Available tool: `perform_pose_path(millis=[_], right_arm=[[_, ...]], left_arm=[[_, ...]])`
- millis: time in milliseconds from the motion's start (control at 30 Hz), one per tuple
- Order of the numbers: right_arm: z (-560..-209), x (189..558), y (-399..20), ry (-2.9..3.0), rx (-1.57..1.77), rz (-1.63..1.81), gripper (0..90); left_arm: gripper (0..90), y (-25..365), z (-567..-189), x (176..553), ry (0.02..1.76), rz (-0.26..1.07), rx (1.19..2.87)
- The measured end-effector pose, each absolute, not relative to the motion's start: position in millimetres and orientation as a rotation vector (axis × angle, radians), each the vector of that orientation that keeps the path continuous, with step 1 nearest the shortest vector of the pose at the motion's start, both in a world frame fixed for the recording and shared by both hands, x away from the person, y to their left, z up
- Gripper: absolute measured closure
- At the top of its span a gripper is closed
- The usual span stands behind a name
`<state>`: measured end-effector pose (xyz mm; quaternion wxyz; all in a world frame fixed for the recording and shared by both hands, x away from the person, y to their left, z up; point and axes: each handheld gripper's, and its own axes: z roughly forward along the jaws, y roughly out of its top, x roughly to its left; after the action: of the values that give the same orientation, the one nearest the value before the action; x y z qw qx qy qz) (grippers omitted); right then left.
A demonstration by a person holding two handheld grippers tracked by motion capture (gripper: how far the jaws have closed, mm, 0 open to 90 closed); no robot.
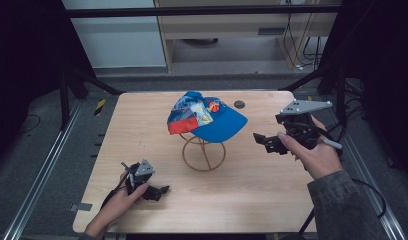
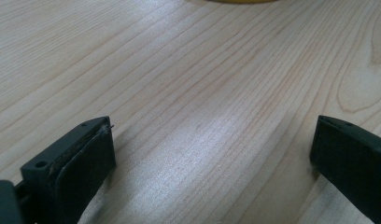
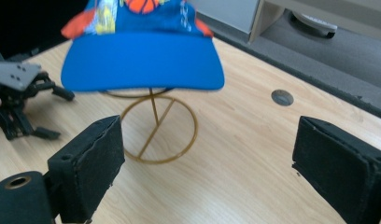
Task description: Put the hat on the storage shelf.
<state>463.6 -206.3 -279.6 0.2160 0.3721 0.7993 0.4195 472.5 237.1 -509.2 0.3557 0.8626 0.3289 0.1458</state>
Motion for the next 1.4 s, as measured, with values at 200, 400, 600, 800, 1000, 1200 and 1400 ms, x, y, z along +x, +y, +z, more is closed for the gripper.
perform_pose_path(millis=[200, 400, 600, 800, 1000, 1200, 1400], right_arm=[[-300, 459, -207, 2.228, 1.029, 1.142, 10.0], [-315, 457, -207, 2.236, 1.021, 1.134, 10.7], [-331, 455, -207, 2.250, 1.010, 1.123, 10.8], [-343, 454, -206, 2.257, 1.018, 1.124, 10.9], [-355, 453, -205, 2.259, 1.024, 1.124, 10.9], [-369, 453, -204, 2.265, 1.038, 1.117, 10.9], [-387, 454, -203, 2.285, 1.047, 1.107, 11.1]], left_arm=[[0.0, 237, -509, 473, 0.848, 0.376, 2.232], [0.0, 237, -509, 473, 0.846, 0.377, 2.233], [0.0, 237, -509, 473, 0.847, 0.375, 2.232], [0.0, 237, -509, 473, 0.847, 0.375, 2.233], [0.0, 237, -509, 473, 0.847, 0.376, 2.232], [0.0, 237, -509, 472, 0.848, 0.375, 2.231], [0.0, 237, -509, 472, 0.849, 0.375, 2.230]])
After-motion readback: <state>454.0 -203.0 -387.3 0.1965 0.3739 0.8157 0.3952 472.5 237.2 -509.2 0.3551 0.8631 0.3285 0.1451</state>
